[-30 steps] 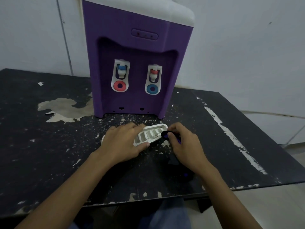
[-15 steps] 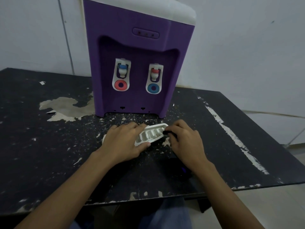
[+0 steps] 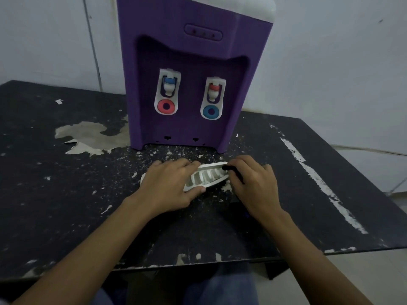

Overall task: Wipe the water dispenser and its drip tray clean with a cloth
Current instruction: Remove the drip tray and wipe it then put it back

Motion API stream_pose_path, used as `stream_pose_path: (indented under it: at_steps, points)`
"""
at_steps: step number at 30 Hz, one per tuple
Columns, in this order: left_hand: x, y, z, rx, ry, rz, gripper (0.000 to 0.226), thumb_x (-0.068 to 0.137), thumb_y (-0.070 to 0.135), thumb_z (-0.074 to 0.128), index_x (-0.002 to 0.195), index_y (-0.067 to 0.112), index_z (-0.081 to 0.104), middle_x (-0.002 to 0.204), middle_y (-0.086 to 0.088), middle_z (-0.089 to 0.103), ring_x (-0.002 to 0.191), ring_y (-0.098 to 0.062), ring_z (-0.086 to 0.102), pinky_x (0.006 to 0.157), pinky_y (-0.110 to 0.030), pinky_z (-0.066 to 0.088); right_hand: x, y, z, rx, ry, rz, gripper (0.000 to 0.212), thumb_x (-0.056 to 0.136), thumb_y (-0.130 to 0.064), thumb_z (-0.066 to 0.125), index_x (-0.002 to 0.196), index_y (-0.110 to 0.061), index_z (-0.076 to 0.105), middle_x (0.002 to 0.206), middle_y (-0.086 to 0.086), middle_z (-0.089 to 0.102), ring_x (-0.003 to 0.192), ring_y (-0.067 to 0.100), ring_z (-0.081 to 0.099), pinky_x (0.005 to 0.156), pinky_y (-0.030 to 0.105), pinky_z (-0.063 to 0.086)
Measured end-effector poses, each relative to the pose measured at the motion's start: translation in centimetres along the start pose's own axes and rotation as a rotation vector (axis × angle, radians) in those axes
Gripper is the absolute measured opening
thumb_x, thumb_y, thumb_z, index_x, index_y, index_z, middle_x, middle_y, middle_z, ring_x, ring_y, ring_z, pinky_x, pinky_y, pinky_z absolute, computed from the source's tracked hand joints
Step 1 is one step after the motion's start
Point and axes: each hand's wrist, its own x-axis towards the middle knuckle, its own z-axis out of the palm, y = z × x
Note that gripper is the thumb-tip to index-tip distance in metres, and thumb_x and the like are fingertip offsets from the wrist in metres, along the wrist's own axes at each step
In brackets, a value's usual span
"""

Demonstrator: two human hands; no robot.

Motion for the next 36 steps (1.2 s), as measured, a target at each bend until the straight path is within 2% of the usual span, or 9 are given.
stream_pose_path:
  at_steps: [2,6,9,14,18,22,25,32,36]
  points:
    - [0.0,0.0,0.0,0.009,-0.004,0.002,0.074,0.092,0.071,0.043,0.154,0.031,0.034,0.143,0.012,0.051,0.123,-0.016,0.056,0.1,-0.04,0.04,-0.2,0.1,0.1,0.025,-0.013,-0.034,0.012,0.091,-0.017,0.063,0.099,-0.021,0.07,0.105,-0.009,0.069,0.074,0.014,0.064,0.064,0.032,0.036]
    - [0.1,0.0,-0.1,0.001,-0.006,0.006,0.075,0.091,0.072,0.042,0.153,0.03,0.035,0.142,0.011,0.052,0.123,-0.017,0.057,0.1,-0.041,0.041,-0.5,0.9,0.0,0.053,-0.166,-0.119,0.021,0.091,-0.019,0.057,0.106,-0.026,0.07,0.11,-0.011,0.067,0.081,0.014,0.065,0.065,0.033,0.035]
    - [0.1,-0.1,0.0,0.01,-0.017,0.009,0.083,0.084,0.077,0.028,0.152,0.03,0.038,0.139,0.011,0.054,0.12,-0.017,0.059,0.098,-0.042,0.043,-0.4,0.9,-0.4,0.042,-0.212,-0.113,0.028,0.091,-0.023,0.047,0.107,-0.026,0.069,0.112,-0.01,0.065,0.082,0.015,0.066,0.065,0.032,0.032]
    - [0.2,-0.3,0.0,0.042,-0.007,0.03,0.092,0.075,0.079,0.012,0.15,0.032,0.039,0.137,0.013,0.055,0.117,-0.016,0.06,0.094,-0.04,0.043,-0.3,0.6,-0.7,0.027,-0.289,-0.071,0.027,0.089,-0.015,0.056,0.109,-0.029,0.068,0.109,-0.01,0.066,0.08,0.017,0.065,0.065,0.035,0.034]
    - [0.3,-0.3,0.0,0.037,-0.018,0.049,0.09,0.075,0.079,0.014,0.148,0.033,0.042,0.137,0.012,0.057,0.115,-0.016,0.062,0.093,-0.04,0.043,0.0,0.5,-1.2,0.032,-0.325,-0.08,0.039,0.087,-0.027,0.035,0.103,-0.034,0.07,0.105,-0.012,0.066,0.078,0.016,0.065,0.066,0.032,0.028]
    - [0.3,-0.3,0.1,0.039,-0.013,0.06,0.085,0.079,0.078,0.02,0.147,0.033,0.043,0.136,0.012,0.057,0.114,-0.016,0.063,0.092,-0.041,0.044,-0.1,0.0,-1.3,0.009,-0.324,-0.049,0.024,0.091,-0.018,0.053,0.102,-0.031,0.07,0.104,-0.01,0.064,0.079,0.017,0.063,0.068,0.032,0.027]
    - [0.4,-0.2,0.1,0.031,-0.018,0.07,0.075,0.085,0.076,0.034,0.148,0.035,0.041,0.136,0.013,0.056,0.114,-0.016,0.062,0.094,-0.042,0.043,0.1,-0.2,-1.5,-0.029,-0.363,-0.036,0.023,0.089,-0.014,0.061,0.103,-0.031,0.066,0.104,-0.009,0.063,0.081,0.018,0.063,0.069,0.034,0.029]
    - [0.5,-0.4,0.0,0.042,-0.025,0.089,0.088,0.077,0.079,0.015,0.147,0.034,0.041,0.134,0.013,0.058,0.11,-0.017,0.063,0.091,-0.042,0.045,0.4,-0.7,-1.5,-0.074,-0.31,-0.078,0.018,0.085,-0.012,0.065,0.098,-0.025,0.062,0.085,-0.008,0.066,0.072,0.02,0.063,0.066,0.033,0.027]
    - [0.3,-0.5,0.1,0.04,-0.003,0.102,0.086,0.079,0.078,0.019,0.146,0.03,0.044,0.132,0.011,0.059,0.109,-0.019,0.064,0.089,-0.042,0.046,0.3,0.1,-1.4,0.084,-0.278,-0.04,0.017,0.087,-0.013,0.069,0.099,-0.024,0.072,0.097,-0.006,0.064,0.076,0.018,0.062,0.067,0.034,0.035]
